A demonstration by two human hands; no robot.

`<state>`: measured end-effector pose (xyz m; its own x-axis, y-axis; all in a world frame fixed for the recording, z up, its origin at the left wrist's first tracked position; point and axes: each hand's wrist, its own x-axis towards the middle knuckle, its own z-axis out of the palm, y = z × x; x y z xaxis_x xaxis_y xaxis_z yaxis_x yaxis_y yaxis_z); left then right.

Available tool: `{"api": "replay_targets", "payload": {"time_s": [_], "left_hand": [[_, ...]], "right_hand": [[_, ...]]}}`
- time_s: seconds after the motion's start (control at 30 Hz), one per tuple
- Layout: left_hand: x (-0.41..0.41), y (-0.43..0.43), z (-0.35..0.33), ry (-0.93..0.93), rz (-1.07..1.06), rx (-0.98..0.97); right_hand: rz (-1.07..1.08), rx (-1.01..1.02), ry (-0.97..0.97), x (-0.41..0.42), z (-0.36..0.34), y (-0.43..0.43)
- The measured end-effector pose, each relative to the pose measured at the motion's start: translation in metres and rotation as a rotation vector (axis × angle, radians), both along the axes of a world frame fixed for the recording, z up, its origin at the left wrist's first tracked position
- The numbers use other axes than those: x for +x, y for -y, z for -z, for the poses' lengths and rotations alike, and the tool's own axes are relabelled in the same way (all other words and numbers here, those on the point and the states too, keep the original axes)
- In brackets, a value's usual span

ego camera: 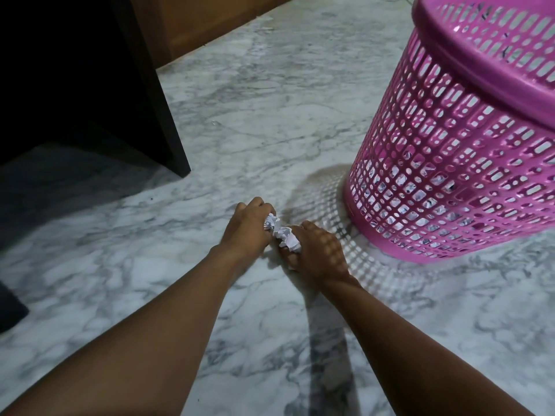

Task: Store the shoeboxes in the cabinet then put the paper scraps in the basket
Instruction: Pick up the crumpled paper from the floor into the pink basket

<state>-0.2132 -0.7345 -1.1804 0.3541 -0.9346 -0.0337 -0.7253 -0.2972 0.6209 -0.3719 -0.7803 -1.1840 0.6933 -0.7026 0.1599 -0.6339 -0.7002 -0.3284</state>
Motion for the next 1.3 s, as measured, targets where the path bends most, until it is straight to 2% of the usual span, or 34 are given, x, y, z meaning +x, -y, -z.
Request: {"api": "replay_targets", "payload": {"time_s": [0.1,0.2,0.27,0.4,0.5,0.63,0.77,0.9,1.0,1.1,1.17,1.23,1.3], "left_hand": [[0.003,-0.002,-0.003,-0.099,-0.05,-0.007],[0.003,-0.007,-0.012,-0.219,-0.122,-0.009],[0.001,-0.011,-0.021,-0.272,-0.148,-0.008],[-0.011,-0.015,-0.052,-0.33,-0.153,-0.064],[-0.02,-0.012,-0.085,-0.369,-0.167,-0.114],[-0.029,-0.005,-0.14,-0.393,-0.205,-0.238],[-0.043,0.007,-0.211,-0.434,-0.271,-0.406],[-0.073,0.031,-0.288,-0.461,-0.276,-0.61],[-0.108,0.061,-0.334,-0.489,-0.232,-0.717],[-0.148,0.099,-0.351,-0.529,-0.102,-0.662],[-0.174,0.123,-0.346,-0.436,-0.01,-0.559],[-0.191,0.143,-0.333,-0.287,0.081,-0.375],[-0.196,0.153,-0.321,-0.126,0.208,-0.059]], "right_hand": [[0.069,0.083,0.012,-0.006,-0.007,-0.002],[0.236,0.051,0.135,-0.013,-0.016,-0.003],[0.302,0.108,0.184,-0.016,-0.03,-0.006],[0.336,0.24,0.308,-0.02,-0.065,-0.009],[0.271,0.277,0.474,-0.018,-0.094,-0.008],[0.213,0.102,0.531,-0.011,-0.16,-0.002],[0.134,0.057,0.59,-0.01,-0.251,0.01],[0.133,-0.056,0.655,-0.04,-0.341,0.03],[0.193,-0.071,0.663,-0.081,-0.372,0.058],[0.331,-0.045,0.708,-0.124,-0.372,0.092],[0.435,-0.024,0.746,-0.147,-0.366,0.111],[0.492,0.008,0.774,-0.163,-0.358,0.127],[0.529,0.044,0.779,-0.176,-0.35,0.138]]}}
